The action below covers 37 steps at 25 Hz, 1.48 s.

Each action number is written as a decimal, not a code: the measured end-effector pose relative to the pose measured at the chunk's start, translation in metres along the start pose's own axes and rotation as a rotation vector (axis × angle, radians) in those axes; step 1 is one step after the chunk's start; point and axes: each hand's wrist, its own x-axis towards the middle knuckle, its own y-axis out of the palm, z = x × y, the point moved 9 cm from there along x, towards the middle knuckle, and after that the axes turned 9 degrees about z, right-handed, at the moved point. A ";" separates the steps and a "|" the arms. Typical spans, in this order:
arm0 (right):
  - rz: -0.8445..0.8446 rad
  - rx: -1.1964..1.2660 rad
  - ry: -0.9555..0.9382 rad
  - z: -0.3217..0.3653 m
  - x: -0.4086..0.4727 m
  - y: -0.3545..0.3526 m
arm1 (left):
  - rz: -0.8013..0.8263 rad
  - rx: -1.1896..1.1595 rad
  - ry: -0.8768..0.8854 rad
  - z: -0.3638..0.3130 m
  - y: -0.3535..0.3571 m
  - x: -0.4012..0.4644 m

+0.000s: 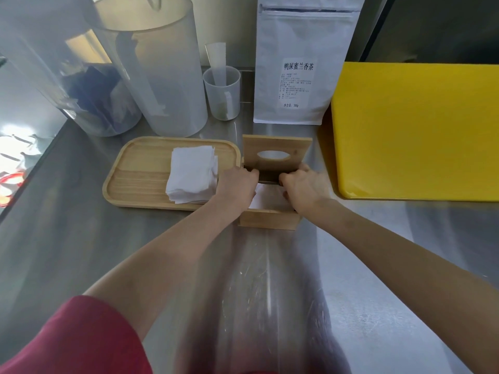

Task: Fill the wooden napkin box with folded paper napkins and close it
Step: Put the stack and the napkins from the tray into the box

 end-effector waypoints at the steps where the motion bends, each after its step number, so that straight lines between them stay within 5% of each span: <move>1: 0.010 -0.009 0.008 0.000 0.002 0.001 | 0.017 -0.001 -0.003 0.000 0.002 0.001; 18: 0.073 0.101 -0.024 -0.004 0.005 0.007 | 0.103 -0.107 -0.026 -0.004 0.018 0.004; 29: 0.069 0.604 -0.148 0.014 -0.021 -0.023 | -0.133 -0.823 -0.117 0.064 -0.016 -0.051; 37: 0.198 0.934 -0.190 0.063 -0.011 -0.036 | -0.127 -0.930 -0.304 0.133 -0.003 -0.079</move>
